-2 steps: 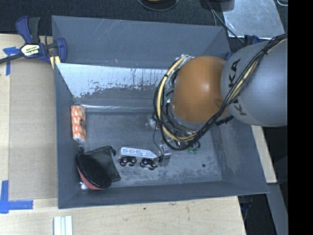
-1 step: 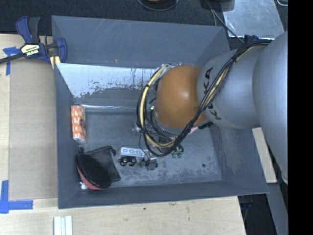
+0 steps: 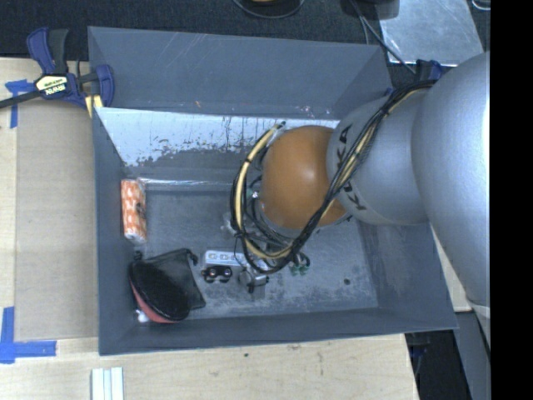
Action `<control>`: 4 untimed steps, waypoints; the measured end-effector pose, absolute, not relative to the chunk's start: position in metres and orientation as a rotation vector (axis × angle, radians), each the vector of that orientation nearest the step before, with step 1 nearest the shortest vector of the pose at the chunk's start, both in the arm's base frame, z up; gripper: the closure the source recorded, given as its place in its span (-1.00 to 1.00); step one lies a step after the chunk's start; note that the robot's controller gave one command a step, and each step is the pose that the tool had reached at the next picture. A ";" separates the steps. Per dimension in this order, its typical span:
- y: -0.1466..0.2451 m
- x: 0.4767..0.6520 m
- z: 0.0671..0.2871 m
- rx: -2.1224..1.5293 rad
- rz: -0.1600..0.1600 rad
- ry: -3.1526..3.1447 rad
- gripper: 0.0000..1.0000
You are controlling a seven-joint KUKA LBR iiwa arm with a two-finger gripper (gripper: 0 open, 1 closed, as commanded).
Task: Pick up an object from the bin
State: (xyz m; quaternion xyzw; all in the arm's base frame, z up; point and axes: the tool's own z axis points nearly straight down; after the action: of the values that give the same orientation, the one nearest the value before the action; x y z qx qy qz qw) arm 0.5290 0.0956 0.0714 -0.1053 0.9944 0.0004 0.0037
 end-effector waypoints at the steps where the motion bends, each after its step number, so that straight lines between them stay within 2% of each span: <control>1: 0.099 0.528 0.074 -0.146 0.004 3.130 1.00; 3: 0.099 0.527 0.080 -0.146 0.004 3.131 1.00; 4: 0.098 0.525 0.099 -0.146 0.002 3.137 1.00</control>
Offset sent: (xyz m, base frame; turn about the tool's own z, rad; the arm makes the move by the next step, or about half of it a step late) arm 0.0000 0.0000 0.0000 0.0000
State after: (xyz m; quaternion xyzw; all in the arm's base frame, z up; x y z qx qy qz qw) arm 0.5251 0.0982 0.0994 -0.0466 0.9989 0.0008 0.0004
